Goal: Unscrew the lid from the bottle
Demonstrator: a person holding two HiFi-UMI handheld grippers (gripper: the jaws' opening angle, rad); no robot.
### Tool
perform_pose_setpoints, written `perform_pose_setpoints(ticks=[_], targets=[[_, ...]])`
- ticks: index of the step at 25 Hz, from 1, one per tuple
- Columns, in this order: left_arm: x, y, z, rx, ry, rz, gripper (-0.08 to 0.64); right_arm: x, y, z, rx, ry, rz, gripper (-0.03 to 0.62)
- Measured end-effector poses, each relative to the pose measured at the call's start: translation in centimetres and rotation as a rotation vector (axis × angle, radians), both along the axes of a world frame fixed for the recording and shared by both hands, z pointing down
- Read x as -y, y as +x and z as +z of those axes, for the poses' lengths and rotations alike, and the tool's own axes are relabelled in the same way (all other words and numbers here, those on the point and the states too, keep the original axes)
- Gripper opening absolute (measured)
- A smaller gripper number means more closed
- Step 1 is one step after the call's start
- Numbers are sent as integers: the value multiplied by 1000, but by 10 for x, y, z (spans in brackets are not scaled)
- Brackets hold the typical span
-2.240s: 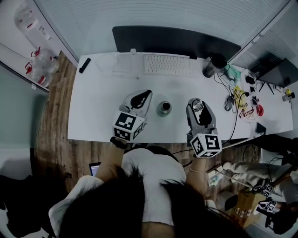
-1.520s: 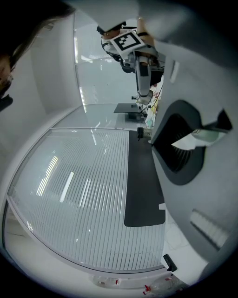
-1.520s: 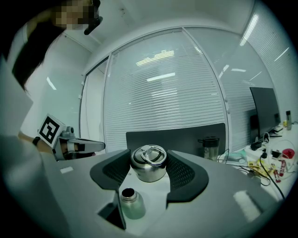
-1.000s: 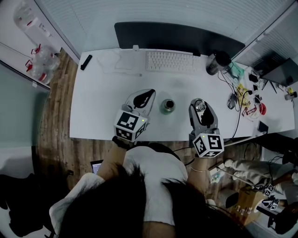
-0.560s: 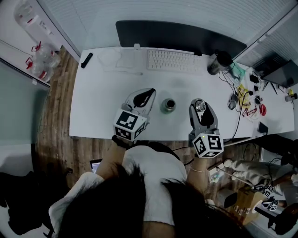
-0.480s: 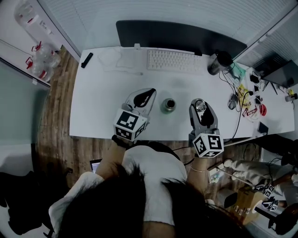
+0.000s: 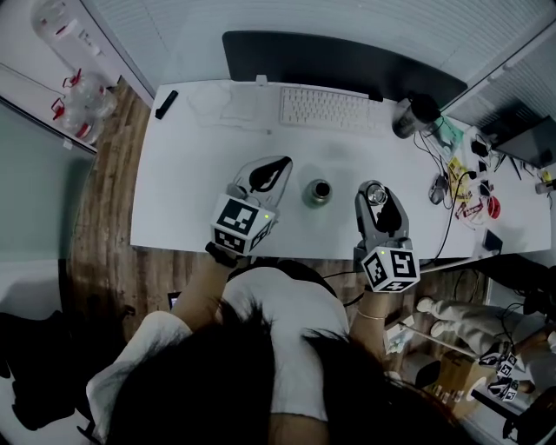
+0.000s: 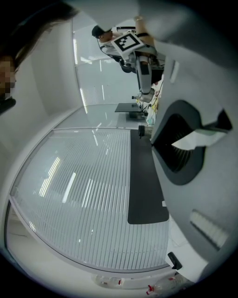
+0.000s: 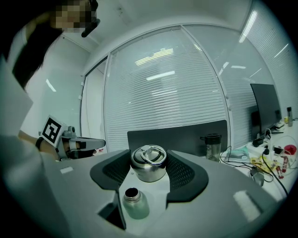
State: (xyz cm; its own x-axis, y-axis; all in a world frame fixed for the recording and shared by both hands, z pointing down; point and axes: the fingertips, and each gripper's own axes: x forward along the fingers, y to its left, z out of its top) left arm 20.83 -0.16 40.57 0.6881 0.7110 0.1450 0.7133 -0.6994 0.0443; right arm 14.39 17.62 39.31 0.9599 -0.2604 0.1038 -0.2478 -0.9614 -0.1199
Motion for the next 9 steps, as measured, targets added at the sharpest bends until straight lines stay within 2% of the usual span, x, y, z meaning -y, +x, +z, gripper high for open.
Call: perform_pose_setpoints(ticks=[9], targets=[[2, -2, 0, -16, 13, 19, 58, 6, -5, 2, -7, 2, -14, 239]])
